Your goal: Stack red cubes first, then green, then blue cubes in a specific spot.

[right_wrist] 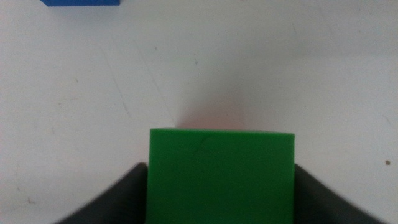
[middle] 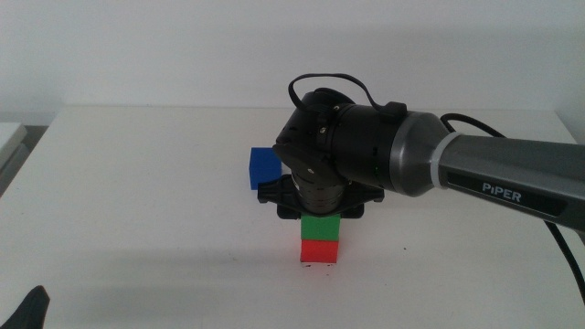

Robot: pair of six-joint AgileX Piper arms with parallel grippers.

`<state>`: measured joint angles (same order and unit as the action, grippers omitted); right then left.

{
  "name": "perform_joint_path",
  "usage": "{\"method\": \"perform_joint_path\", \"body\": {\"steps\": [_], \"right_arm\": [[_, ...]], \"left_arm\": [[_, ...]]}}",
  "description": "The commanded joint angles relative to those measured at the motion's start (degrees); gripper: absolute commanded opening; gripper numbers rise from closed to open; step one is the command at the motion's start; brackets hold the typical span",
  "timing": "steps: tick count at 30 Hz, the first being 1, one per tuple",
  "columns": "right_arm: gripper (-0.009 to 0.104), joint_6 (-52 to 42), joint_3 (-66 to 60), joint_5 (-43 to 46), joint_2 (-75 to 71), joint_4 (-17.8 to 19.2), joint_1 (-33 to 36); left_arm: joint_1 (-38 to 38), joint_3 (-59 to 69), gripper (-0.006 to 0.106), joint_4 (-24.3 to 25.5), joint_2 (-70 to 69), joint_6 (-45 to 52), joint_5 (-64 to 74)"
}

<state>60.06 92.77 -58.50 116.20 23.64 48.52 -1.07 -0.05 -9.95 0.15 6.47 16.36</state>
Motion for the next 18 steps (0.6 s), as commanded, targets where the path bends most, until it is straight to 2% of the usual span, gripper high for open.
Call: {"method": "perform_joint_path", "body": {"steps": [1,4,7,13,18], "right_arm": [[0.056,0.11,-0.26,-0.35,0.12,0.05,0.11],[0.078,-0.12,-0.26,-0.35,0.12,0.19,0.11],[0.093,-2.06,0.01,-1.02,-0.42,0.19,0.11],[0.093,-5.39,7.48,-6.1,-4.09,2.68,1.19],[0.093,-8.62,15.22,-9.0,-3.95,2.67,1.28]], "left_arm": [[-0.12,0.05,0.093,0.01,-0.15,-0.4,-0.77],[-0.12,0.05,0.093,0.01,-0.15,-0.4,-0.77],[-0.12,0.05,0.093,0.01,-0.15,-0.4,-0.77],[-0.12,0.05,0.093,0.01,-0.15,-0.4,-0.77],[-0.12,0.05,0.093,0.01,-0.15,-0.4,-0.77]]}}
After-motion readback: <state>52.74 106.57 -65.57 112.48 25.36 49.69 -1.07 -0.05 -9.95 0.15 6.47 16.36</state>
